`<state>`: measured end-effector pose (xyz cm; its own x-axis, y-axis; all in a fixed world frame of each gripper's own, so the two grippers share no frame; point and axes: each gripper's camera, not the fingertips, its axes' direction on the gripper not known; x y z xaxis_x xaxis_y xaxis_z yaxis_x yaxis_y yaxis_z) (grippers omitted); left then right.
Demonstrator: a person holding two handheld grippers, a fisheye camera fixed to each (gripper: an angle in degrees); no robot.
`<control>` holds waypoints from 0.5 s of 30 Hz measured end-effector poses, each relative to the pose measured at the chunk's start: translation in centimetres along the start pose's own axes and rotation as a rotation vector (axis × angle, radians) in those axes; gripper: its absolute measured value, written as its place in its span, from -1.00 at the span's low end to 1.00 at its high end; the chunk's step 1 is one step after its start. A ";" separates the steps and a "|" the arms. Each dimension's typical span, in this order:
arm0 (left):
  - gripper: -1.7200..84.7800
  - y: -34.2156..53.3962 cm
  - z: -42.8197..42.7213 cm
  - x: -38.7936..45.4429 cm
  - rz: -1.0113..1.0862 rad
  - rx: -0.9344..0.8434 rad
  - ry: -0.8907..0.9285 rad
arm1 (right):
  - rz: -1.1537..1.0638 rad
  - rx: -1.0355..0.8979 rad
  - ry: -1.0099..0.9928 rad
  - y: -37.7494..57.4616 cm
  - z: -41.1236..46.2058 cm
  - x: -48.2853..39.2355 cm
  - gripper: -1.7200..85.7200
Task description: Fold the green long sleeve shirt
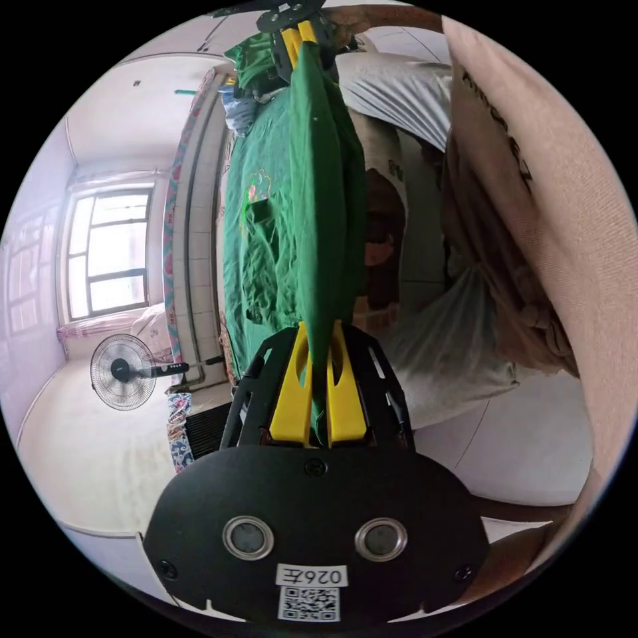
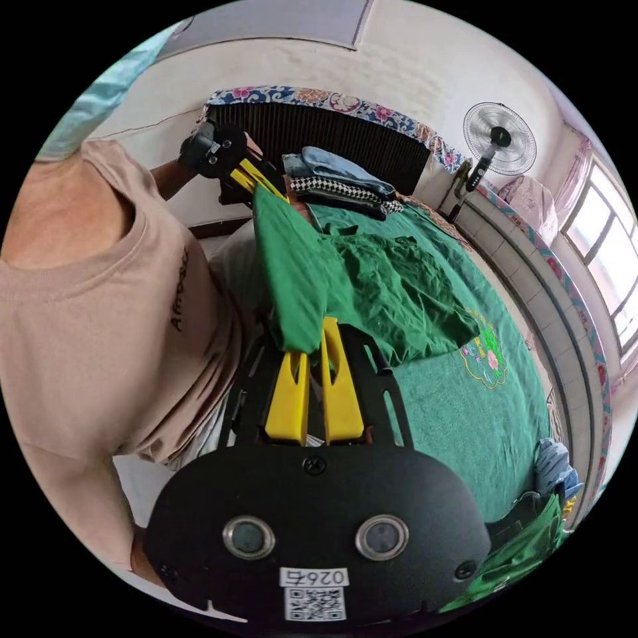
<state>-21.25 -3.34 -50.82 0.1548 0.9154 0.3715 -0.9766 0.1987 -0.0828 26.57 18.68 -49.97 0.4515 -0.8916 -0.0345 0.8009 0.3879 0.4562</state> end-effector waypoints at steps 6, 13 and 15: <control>-0.95 -4.7 9.8 -12.6 0.025 -0.004 0.006 | 0.274 0.068 -0.093 -1.8 3.6 16.1 -0.99; -0.94 -13.8 32.6 -25.5 0.002 -0.078 0.370 | 0.627 -0.089 -0.277 0.9 21.8 38.7 -0.99; -0.94 -15.8 38.5 -26.9 -0.021 -0.100 0.431 | 0.689 -0.144 -0.304 2.0 27.3 42.7 -0.99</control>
<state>-15.79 -44.60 -23.90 0.2436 0.9689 -0.0442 -0.9565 0.2324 -0.1767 36.73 -24.95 -26.26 0.7558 -0.4544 0.4715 0.4304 0.8874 0.1653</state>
